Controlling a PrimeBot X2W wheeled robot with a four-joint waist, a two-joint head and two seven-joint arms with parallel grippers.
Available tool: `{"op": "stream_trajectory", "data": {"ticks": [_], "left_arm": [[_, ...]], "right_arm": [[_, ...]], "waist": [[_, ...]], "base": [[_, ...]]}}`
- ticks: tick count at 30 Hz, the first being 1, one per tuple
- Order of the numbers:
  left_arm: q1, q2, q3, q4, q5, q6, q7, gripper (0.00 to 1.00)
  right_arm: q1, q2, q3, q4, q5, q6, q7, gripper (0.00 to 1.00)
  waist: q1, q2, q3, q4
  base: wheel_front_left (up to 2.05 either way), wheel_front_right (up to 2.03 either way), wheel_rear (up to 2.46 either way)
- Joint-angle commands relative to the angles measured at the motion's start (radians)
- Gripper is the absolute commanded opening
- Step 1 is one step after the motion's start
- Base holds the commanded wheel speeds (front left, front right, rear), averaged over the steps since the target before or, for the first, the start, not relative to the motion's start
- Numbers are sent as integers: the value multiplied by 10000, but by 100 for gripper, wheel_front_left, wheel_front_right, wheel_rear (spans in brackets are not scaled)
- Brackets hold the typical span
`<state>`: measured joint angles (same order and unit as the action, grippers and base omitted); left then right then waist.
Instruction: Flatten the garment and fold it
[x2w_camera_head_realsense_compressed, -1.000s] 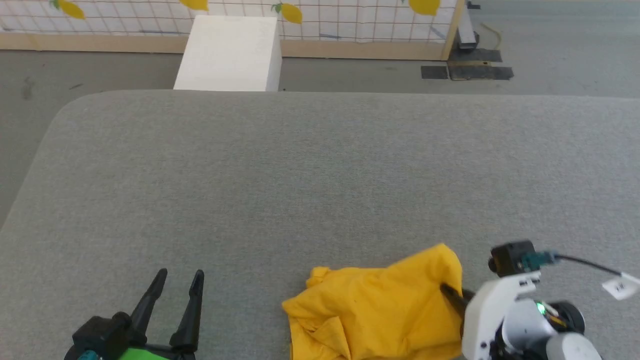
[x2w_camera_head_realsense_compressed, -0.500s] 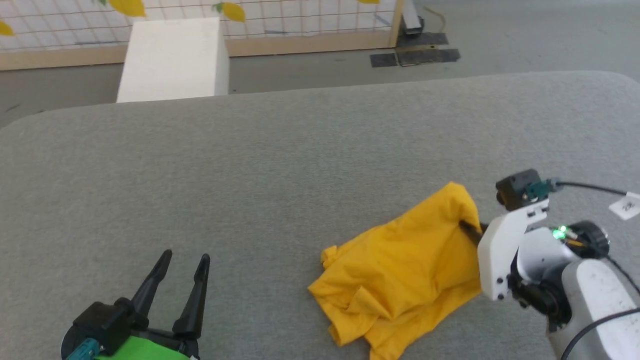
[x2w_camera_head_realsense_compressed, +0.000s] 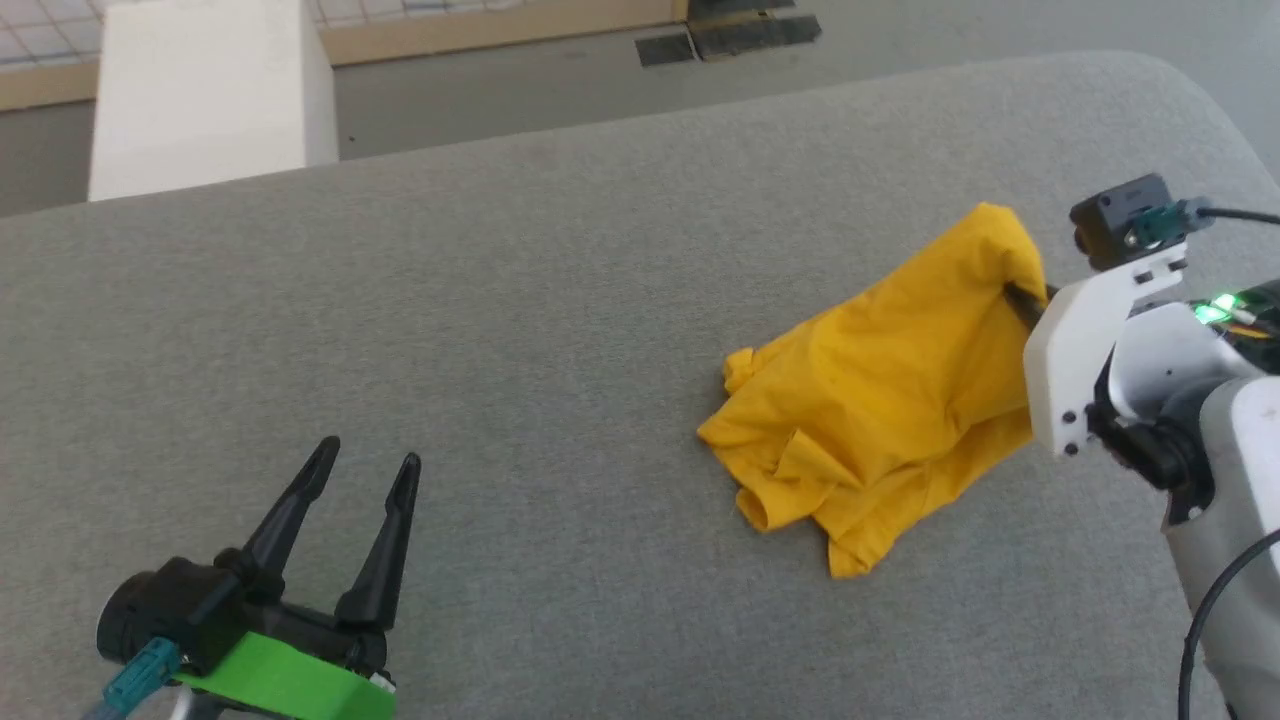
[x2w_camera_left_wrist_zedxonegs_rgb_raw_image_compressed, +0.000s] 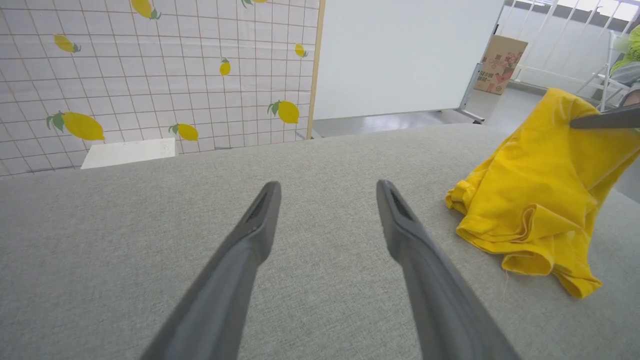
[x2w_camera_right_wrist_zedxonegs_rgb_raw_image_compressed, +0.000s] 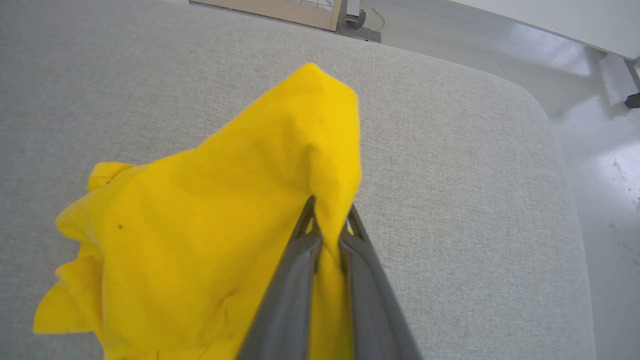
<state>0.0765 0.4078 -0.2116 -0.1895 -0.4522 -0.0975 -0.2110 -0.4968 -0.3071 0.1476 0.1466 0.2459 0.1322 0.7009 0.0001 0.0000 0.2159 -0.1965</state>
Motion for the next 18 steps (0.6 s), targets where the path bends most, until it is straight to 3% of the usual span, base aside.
{"op": "stream_trajectory", "data": {"ticks": [1,18], "left_arm": [[-214,109,-9,-117,116,-53,42,100],[-430,977,294,-1146,145,-37,449,100]], "right_arm": [[-264,-57,-80,18,-107,-15,24,0],[-1348,-485,-909,-607,-1078,-15,-55,0]], "waist": [[-1,0,427,-434],[-1,0,1957,-1566]], "base": [[0,0,0],[0,0,0]]}}
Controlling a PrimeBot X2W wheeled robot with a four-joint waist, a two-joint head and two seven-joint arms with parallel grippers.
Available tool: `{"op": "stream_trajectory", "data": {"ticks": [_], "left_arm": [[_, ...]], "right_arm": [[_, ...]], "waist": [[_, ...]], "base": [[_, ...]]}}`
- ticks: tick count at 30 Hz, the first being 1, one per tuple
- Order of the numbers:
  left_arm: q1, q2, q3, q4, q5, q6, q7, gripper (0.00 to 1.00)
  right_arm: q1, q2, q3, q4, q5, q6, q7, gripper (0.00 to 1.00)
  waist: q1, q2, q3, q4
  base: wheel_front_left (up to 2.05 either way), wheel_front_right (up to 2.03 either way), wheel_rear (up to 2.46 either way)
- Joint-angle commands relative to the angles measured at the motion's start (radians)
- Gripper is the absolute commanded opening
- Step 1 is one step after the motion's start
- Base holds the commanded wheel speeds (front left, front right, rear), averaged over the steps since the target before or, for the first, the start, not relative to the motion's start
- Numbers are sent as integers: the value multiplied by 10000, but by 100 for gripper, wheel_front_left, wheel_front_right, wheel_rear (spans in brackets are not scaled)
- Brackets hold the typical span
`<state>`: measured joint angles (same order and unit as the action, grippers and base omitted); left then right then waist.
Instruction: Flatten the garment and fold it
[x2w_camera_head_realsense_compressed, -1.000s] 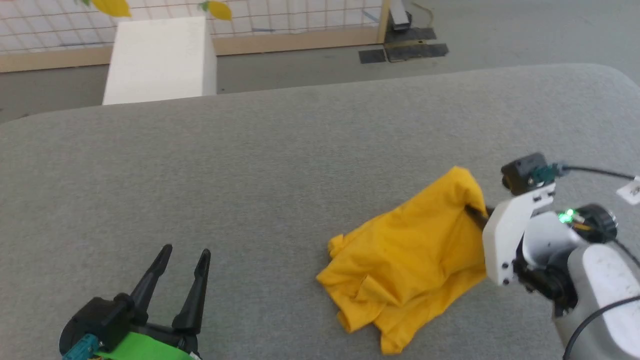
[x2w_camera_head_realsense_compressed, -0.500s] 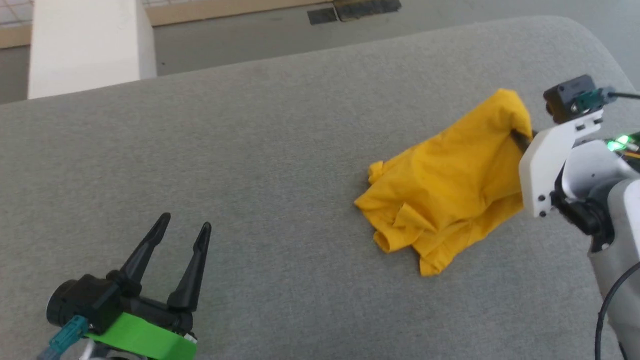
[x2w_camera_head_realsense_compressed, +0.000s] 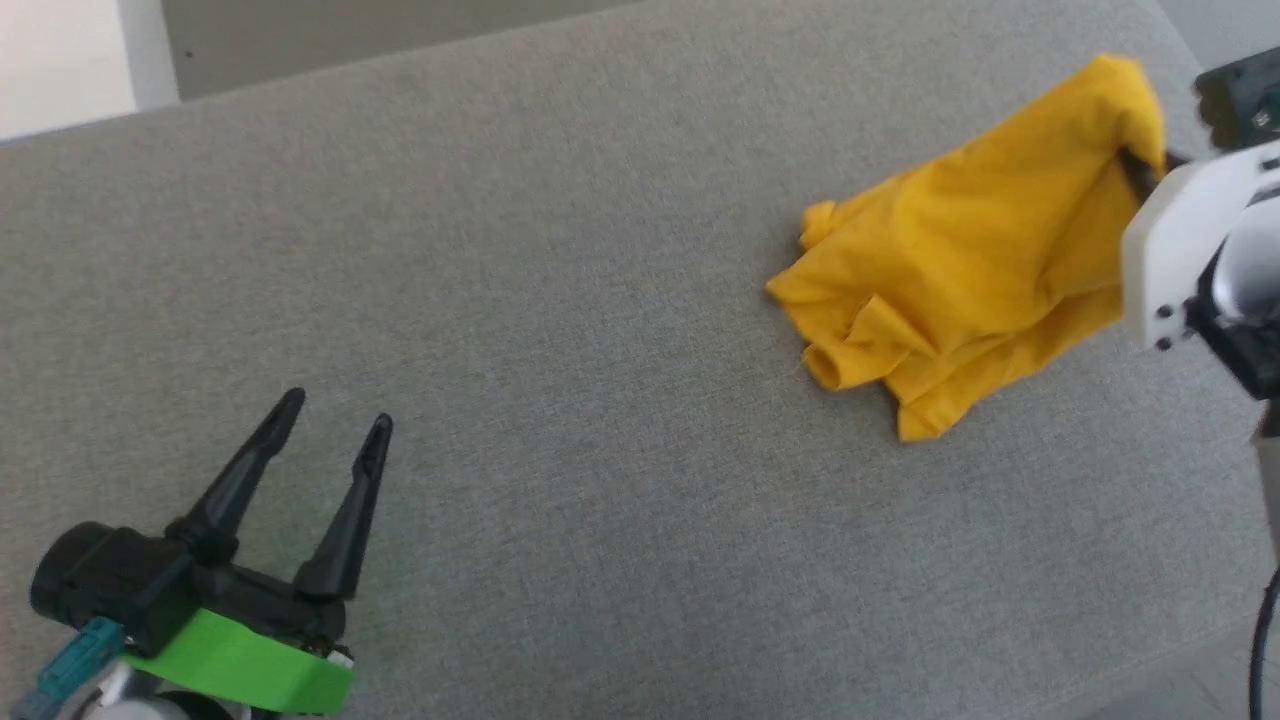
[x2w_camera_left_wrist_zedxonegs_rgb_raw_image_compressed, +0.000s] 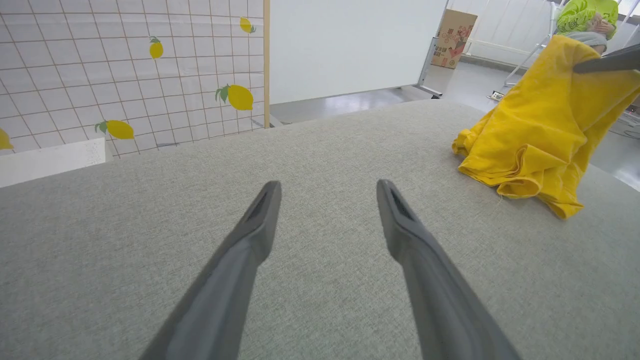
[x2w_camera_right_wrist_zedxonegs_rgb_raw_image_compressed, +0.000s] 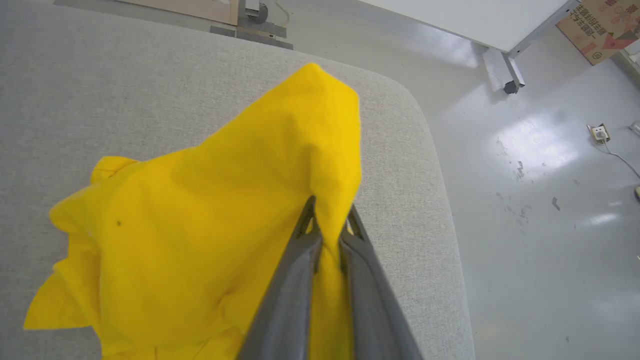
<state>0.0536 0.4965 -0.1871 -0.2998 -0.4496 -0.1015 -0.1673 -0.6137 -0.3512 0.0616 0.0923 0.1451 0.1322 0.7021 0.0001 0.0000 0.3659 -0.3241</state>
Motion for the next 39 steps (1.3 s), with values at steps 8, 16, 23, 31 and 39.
{"op": "stream_trajectory", "data": {"ticks": [8,16,23,31,39], "left_arm": [[-432,707,365,-896,290,-19,179,100],[-455,1226,727,-1592,333,-21,360,100],[-423,1534,854,-1893,336,-41,462,100],[-482,1714,852,-2068,318,-60,517,100],[-509,1777,876,-2026,260,-41,505,100]], "right_arm": [[-489,-357,-796,-454,-710,-15,-331,0],[-487,-989,-1732,-661,-1270,-15,-618,0],[-453,-1360,-2389,-511,-1870,-15,-1035,0],[-56,-586,-2995,172,-2307,-15,-1497,0],[-12,-312,-3518,939,-2821,-15,-1976,88]], "waist": [[-1,0,1394,-347],[-1,0,2094,-252],[-1,0,2551,-126],[-1,0,2836,61],[-1,0,2856,162]], "base": [[0,0,0],[0,0,0],[0,0,0],[0,0,0],[0,0,0]]}}
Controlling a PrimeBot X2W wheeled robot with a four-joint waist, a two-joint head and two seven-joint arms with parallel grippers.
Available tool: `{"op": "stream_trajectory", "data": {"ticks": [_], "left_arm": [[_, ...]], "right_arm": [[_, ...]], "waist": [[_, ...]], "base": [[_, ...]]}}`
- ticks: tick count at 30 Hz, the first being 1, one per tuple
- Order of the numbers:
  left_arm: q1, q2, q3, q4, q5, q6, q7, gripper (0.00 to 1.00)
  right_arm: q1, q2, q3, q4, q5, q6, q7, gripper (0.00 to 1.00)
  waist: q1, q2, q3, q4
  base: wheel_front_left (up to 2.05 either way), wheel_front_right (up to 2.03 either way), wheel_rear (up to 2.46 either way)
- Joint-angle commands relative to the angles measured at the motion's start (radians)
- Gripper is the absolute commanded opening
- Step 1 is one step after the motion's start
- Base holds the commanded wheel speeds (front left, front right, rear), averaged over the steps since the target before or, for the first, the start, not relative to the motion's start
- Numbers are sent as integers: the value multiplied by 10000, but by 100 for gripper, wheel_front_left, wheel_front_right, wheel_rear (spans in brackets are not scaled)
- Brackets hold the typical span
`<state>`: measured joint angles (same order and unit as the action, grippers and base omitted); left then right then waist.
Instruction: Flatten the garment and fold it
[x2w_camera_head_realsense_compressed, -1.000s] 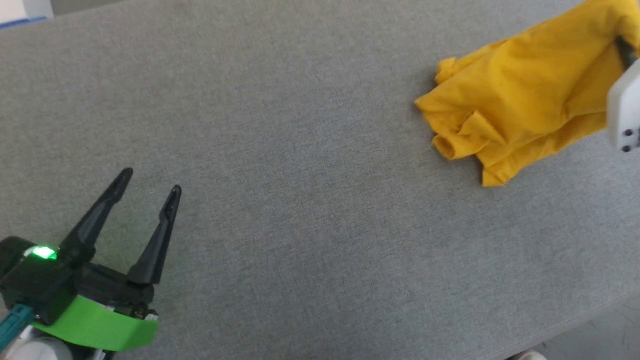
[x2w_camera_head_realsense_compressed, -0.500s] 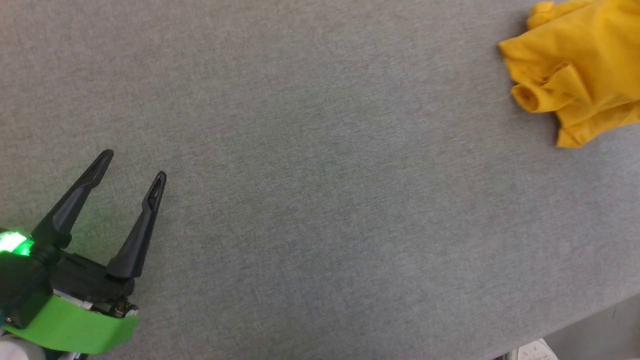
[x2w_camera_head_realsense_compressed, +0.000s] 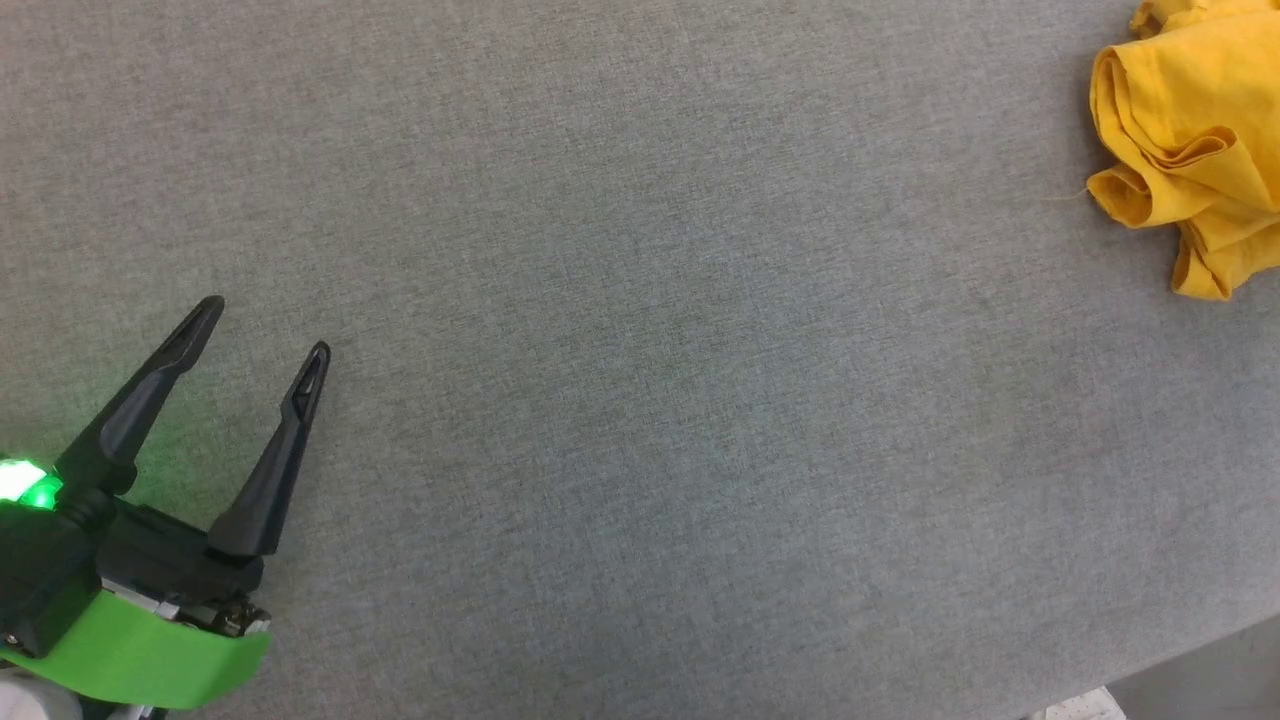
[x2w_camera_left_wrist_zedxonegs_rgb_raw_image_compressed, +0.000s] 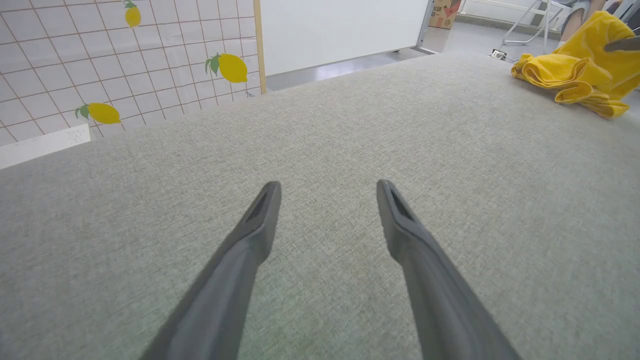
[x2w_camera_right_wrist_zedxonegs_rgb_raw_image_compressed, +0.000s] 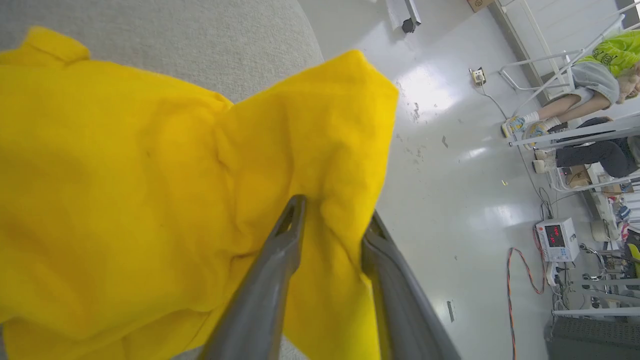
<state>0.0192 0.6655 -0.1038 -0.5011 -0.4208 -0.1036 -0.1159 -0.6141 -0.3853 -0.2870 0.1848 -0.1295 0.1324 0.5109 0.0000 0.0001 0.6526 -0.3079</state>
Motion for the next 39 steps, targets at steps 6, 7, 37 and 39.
{"op": "stream_trajectory", "data": {"ticks": [6,7,37,39], "left_arm": [[-237,-29,-104,116,-21,15,-99,100],[-265,-72,-160,153,-24,16,-125,100],[-692,-3197,117,3339,530,1170,-1454,100],[-658,-3447,246,3432,658,1106,-1455,100]], "right_arm": [[-187,-185,-222,356,-222,-17,-365,100],[-218,-231,-253,399,-226,-17,-414,100],[2969,2662,-284,-1362,656,-17,-4467,100],[3226,2894,-214,-1573,614,-17,-4701,100]], "waist": [[0,-1,-255,16],[0,-1,-330,32],[0,-1,-4166,2545],[0,-1,-4375,2744]], "base": [[0,0,0],[0,0,0],[0,0,0],[0,0,0]]}}
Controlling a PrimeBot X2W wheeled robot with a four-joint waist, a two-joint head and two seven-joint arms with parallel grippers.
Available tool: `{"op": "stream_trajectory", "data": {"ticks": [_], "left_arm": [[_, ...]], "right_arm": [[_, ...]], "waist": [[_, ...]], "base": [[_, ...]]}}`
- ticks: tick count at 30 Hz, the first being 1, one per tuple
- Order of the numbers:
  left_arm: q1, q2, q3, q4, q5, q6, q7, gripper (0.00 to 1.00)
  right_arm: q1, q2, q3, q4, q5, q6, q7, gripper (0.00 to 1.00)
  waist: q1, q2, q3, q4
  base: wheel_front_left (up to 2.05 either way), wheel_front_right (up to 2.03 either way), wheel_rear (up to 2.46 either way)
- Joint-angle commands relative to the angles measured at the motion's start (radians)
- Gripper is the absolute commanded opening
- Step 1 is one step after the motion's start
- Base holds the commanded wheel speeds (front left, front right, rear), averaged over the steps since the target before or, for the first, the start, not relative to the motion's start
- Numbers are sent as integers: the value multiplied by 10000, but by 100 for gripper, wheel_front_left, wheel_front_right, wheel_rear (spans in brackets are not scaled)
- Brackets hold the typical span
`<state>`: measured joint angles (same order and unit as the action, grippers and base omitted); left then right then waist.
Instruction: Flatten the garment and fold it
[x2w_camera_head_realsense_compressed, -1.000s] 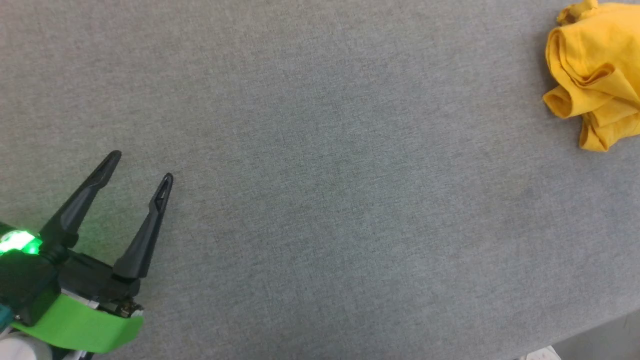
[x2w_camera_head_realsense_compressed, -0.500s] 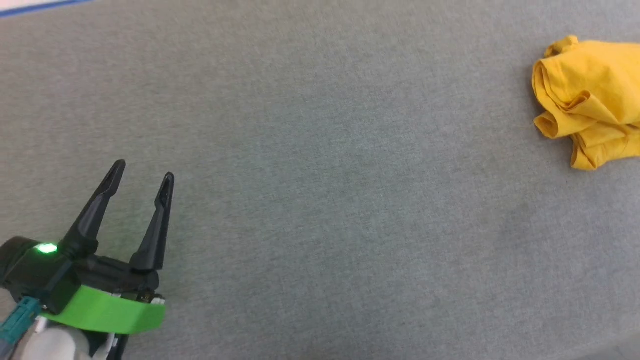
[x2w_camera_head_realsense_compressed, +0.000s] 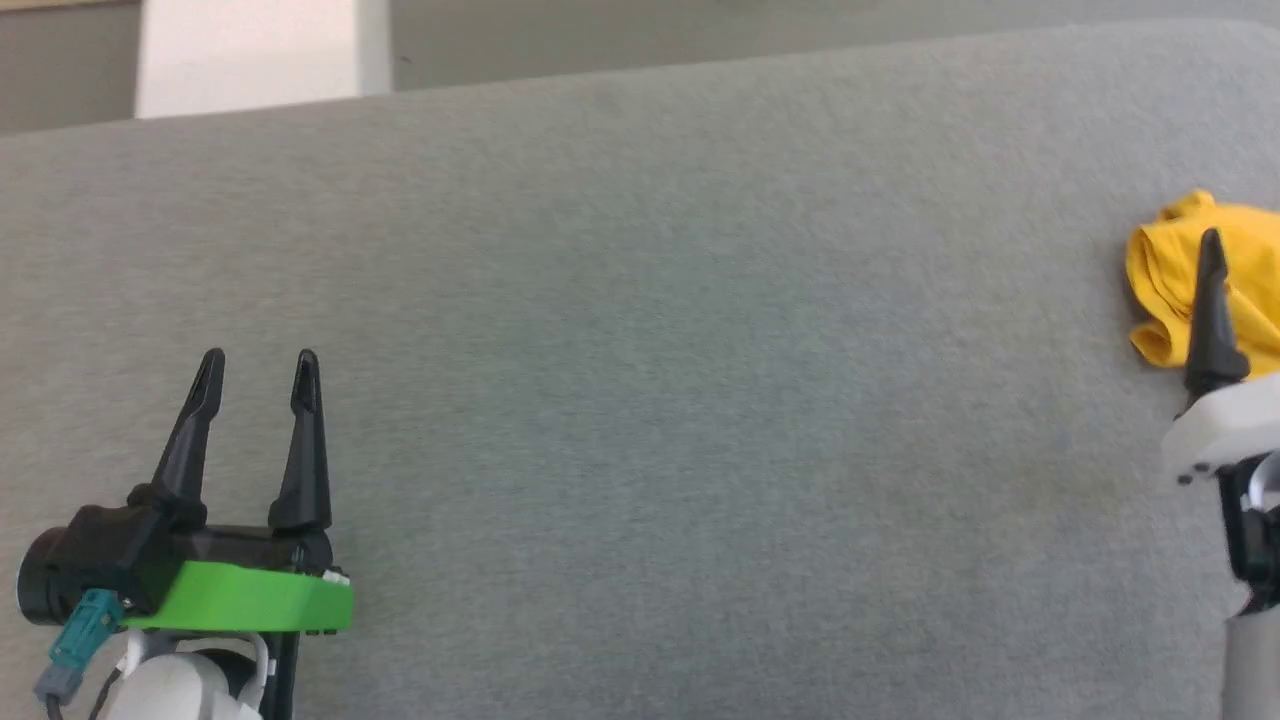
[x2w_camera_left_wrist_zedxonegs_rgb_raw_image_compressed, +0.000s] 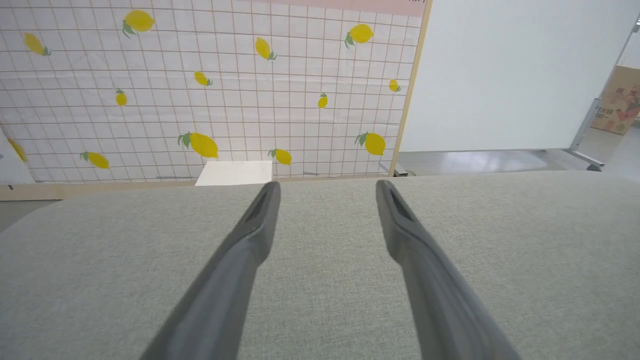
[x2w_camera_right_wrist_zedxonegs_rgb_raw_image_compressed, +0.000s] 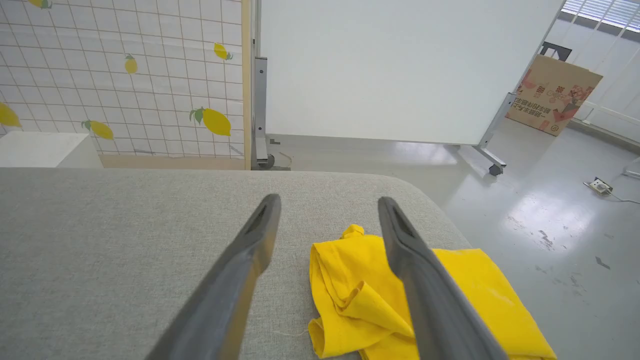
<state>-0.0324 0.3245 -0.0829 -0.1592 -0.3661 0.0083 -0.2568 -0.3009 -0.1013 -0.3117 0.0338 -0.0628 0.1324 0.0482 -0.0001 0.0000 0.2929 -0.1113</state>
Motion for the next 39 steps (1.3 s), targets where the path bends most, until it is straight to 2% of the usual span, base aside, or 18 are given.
{"op": "stream_trajectory", "data": {"ticks": [1,7,10,19,23,30,39], "left_arm": [[-136,-190,102,63,175,-65,-46,100],[73,-829,244,463,619,-382,-47,100],[237,-1056,231,674,888,-487,-48,100],[999,-1473,137,1264,1676,-670,-48,100],[1416,-1729,100,1422,1836,-717,-48,100],[2071,-1963,140,1477,2139,-760,-49,100],[2312,-2159,150,1468,2371,-832,-49,100]], "right_arm": [[247,175,103,-184,-110,-17,-207,100],[1252,493,373,-616,-280,-17,-815,100],[1861,505,566,-606,84,-17,-1131,100],[3401,509,1200,42,408,-17,-2386,100],[3830,510,1055,301,380,-17,-2755,100],[4320,510,697,660,613,-17,-3023,100],[4378,510,1049,978,589,-17,-3087,100]], "waist": [[1,0,-908,893],[1,0,-1615,1351],[1,0,-1984,1504],[1,0,-2878,1613],[1,0,-3193,1619],[1,0,-3759,1497],[1,0,-4003,1361]], "base": [[0,0,0],[0,0,0],[0,0,0],[0,0,0],[0,0,0],[0,0,0],[0,0,0]]}}
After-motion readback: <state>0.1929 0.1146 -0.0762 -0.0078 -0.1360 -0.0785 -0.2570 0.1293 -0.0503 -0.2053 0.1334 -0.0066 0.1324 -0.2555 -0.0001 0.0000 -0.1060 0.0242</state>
